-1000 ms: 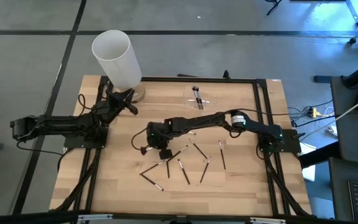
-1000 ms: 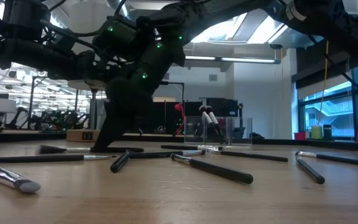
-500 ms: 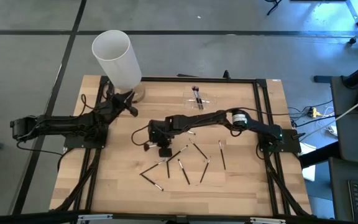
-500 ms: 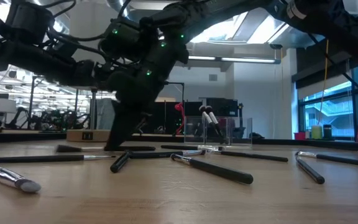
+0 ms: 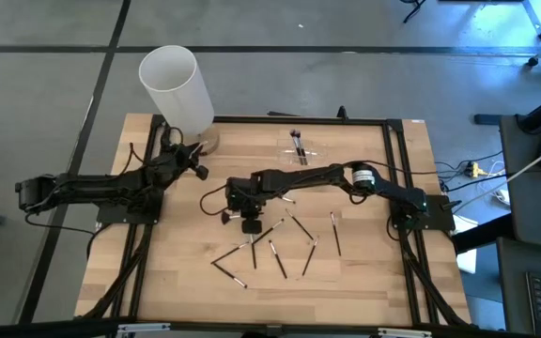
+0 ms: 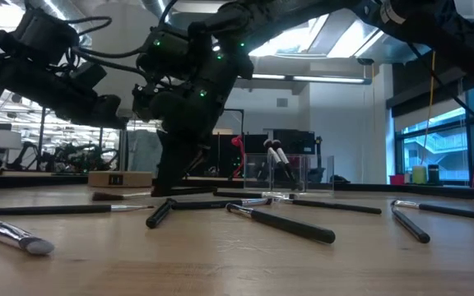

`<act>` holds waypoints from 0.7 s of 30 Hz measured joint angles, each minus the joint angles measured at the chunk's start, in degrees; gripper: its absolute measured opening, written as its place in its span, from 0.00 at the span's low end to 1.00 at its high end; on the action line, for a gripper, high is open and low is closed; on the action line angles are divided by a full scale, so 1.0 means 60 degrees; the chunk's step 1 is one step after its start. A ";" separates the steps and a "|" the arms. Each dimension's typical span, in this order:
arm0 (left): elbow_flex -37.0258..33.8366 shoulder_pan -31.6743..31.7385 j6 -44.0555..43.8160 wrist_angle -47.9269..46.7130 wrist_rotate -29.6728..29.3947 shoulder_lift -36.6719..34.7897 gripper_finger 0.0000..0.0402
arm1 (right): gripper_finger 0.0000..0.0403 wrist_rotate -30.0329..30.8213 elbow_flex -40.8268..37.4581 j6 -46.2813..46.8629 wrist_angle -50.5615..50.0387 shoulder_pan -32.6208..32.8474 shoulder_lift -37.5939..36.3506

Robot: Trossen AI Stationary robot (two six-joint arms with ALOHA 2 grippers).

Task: Put items in baskets/containers
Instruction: Put the black highlighter brush into the transparent organizer

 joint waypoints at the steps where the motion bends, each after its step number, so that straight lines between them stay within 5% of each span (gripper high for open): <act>1: 0.0000 0.0002 -0.0047 -0.0122 0.0000 0.0002 0.14 | 0.07 -0.0003 -0.0057 0.0029 0.0054 0.0000 -0.0009; 7: 0.0000 -0.0008 -0.0424 -0.0792 0.0004 0.0001 0.14 | 0.06 -0.0001 -0.1882 0.0435 0.1326 0.0043 -0.1216; 13: 0.0000 -0.0008 -0.0675 -0.1055 0.0237 0.0002 0.14 | 0.08 0.0324 -0.5734 0.1148 0.5616 0.0030 -0.3667; 21: 0.0000 -0.0008 -0.1117 -0.1012 0.0508 0.0000 0.14 | 0.07 0.3822 -1.0248 0.1756 1.0582 -0.0247 -0.6053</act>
